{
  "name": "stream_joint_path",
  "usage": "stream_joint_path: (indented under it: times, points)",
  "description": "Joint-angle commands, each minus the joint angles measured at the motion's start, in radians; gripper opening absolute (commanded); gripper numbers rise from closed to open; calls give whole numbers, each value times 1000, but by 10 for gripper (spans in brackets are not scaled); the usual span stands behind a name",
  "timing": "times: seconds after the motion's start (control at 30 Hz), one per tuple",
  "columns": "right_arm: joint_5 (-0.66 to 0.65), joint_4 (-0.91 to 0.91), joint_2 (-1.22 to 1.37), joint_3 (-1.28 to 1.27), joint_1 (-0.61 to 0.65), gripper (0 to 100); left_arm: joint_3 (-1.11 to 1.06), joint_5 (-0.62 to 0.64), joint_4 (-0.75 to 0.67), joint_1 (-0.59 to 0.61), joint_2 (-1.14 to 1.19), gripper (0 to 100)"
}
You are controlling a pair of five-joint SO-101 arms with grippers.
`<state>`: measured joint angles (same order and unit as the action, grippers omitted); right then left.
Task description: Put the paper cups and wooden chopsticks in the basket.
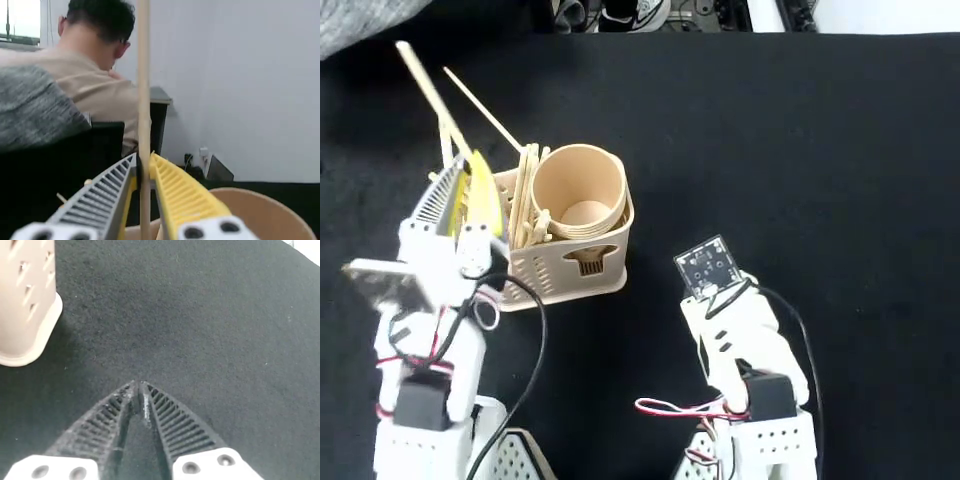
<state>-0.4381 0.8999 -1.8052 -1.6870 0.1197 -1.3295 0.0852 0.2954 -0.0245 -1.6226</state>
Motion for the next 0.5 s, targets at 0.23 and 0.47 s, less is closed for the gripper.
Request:
stream_joint_path:
  times: [0.23, 0.47]
  points:
    - [-11, 3, -81, 4, -9, 12, 357, 8, 440, 44, 14, 186]
    - [-11, 3, -81, 4, -9, 12, 723, 38, 700, 266, 259, 195]
